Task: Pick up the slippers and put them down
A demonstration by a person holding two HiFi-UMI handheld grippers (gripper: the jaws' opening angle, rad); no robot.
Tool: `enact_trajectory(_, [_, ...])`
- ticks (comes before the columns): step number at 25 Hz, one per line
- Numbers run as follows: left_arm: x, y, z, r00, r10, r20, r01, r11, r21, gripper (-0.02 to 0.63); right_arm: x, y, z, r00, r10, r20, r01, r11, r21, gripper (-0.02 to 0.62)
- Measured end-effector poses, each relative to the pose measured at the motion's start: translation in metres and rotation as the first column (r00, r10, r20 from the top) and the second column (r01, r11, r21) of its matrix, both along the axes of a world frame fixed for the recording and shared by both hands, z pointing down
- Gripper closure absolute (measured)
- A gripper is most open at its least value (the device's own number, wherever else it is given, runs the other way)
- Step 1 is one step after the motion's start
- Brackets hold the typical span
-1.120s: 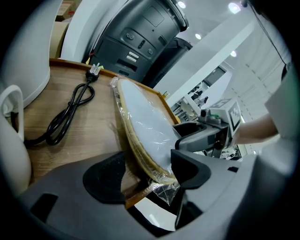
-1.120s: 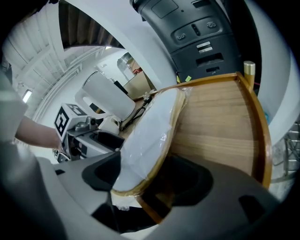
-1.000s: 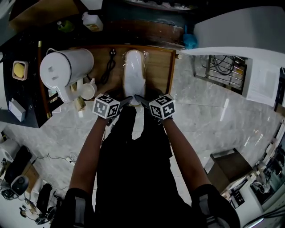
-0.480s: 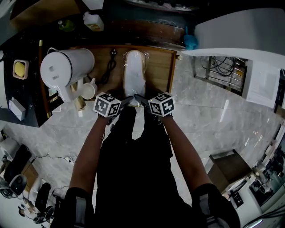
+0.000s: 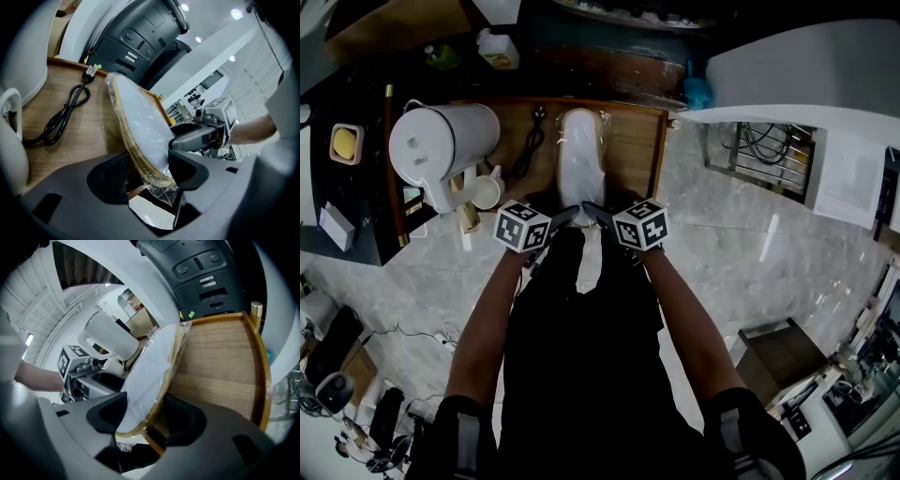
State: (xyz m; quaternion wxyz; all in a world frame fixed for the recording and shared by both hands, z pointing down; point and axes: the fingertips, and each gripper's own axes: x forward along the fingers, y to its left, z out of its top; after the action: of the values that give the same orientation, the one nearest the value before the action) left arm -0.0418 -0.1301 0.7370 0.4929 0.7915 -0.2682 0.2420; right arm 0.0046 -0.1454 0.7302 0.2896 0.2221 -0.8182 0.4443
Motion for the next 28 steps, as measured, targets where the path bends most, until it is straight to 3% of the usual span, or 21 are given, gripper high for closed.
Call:
enact_trajectory(10, [-0.007,-0.006,-0.034,1.0,0.009,-0.008,-0.008,0.998,0.063,0.344,-0.005,-0.004,-0.032,0.998,0.047,0.039,-0.048,0.999,0.014,0.36])
enact_trajectory(28, [-0.018,0.013,-0.106,0.99,-0.078,-0.114,0.093,0.986,0.136,0.353,-0.014,0.017,-0.103,0.991,0.084,0.101,-0.09,0.994,0.057,0.367])
